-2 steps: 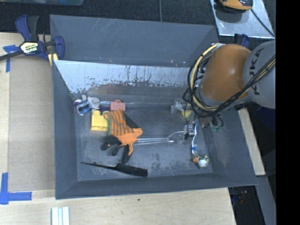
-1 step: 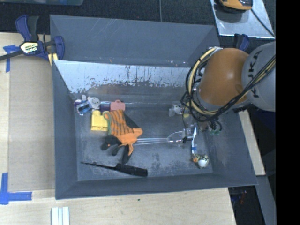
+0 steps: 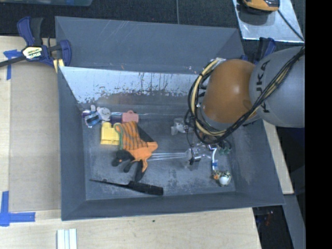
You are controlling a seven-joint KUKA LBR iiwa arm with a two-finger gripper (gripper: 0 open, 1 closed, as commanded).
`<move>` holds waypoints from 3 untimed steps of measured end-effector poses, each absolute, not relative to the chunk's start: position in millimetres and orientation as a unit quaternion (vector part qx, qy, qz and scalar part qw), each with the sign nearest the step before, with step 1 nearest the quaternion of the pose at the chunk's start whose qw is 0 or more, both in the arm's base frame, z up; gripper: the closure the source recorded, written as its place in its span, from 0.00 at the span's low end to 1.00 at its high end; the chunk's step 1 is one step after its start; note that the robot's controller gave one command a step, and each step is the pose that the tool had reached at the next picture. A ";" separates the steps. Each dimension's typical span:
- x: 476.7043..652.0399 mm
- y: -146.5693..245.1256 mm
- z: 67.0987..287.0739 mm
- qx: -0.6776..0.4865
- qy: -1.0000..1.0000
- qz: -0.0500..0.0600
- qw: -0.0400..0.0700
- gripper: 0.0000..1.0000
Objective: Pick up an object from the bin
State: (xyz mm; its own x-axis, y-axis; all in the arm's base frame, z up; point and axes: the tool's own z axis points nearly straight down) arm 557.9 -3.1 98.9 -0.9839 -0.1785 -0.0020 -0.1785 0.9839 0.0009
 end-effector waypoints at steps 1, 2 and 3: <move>561.6 -13.5 74.5 -0.004 1.000 -0.001 0.008 0.00; 555.1 -32.1 71.6 -0.055 0.998 0.000 0.004 1.00; 555.1 -32.1 71.6 -0.055 0.998 0.000 0.004 1.00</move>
Offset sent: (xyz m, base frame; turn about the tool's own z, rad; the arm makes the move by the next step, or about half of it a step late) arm -0.0045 -0.0280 -0.0289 0.0687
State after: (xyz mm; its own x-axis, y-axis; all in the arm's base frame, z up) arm 555.1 -32.1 71.6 -0.9939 -0.1097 -0.0070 -0.1097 0.9940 -0.0013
